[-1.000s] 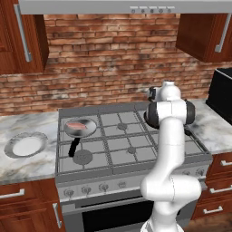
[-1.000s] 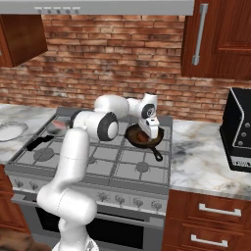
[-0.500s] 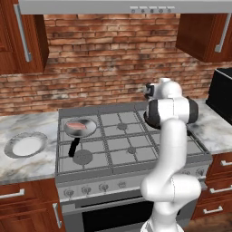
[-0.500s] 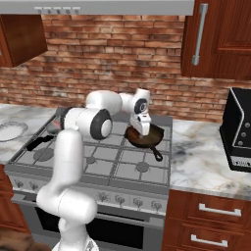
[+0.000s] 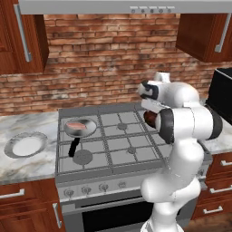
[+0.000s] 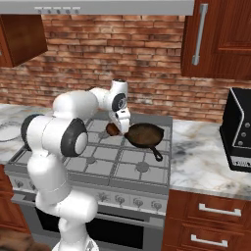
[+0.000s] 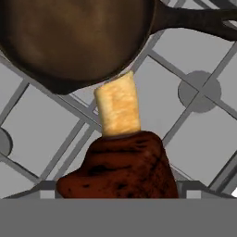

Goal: Place one of the steaks on the plate and the other in the bowl. Then place the bowl in the fridge.

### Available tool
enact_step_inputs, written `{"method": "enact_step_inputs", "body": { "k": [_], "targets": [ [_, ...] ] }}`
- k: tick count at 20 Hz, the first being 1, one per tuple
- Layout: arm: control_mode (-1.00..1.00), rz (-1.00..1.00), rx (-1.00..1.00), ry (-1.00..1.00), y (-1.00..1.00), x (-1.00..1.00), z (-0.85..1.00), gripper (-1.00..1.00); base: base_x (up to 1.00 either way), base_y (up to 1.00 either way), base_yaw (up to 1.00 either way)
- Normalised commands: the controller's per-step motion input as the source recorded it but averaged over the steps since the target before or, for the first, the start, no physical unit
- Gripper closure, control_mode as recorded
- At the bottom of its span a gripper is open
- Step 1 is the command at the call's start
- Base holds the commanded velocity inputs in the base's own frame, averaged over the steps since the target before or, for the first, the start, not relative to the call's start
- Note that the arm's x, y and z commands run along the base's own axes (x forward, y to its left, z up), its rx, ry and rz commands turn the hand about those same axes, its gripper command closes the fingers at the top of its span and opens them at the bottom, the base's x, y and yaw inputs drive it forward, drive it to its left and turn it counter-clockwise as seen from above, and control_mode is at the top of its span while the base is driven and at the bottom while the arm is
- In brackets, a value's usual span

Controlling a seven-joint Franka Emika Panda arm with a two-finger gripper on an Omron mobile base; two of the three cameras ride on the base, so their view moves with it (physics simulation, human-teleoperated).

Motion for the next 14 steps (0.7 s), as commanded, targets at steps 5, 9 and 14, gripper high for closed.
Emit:
{"method": "enact_step_inputs", "body": {
  "k": [5, 9, 14],
  "targets": [
    [-1.00, 0.16, -0.02, -0.14, 0.14, -1.00, 0.70, 1.00, 0.00, 0.00, 0.00],
    [-1.00, 0.20, 0.00, -0.03, 0.30, -0.98, 0.59, 1.00, 0.00, 0.00, 0.00],
    [-1.00, 0.26, -0.03, 0.00, 0.34, -0.71, 0.02, 1.00, 0.00, 0.00, 0.00]
  ]
}}
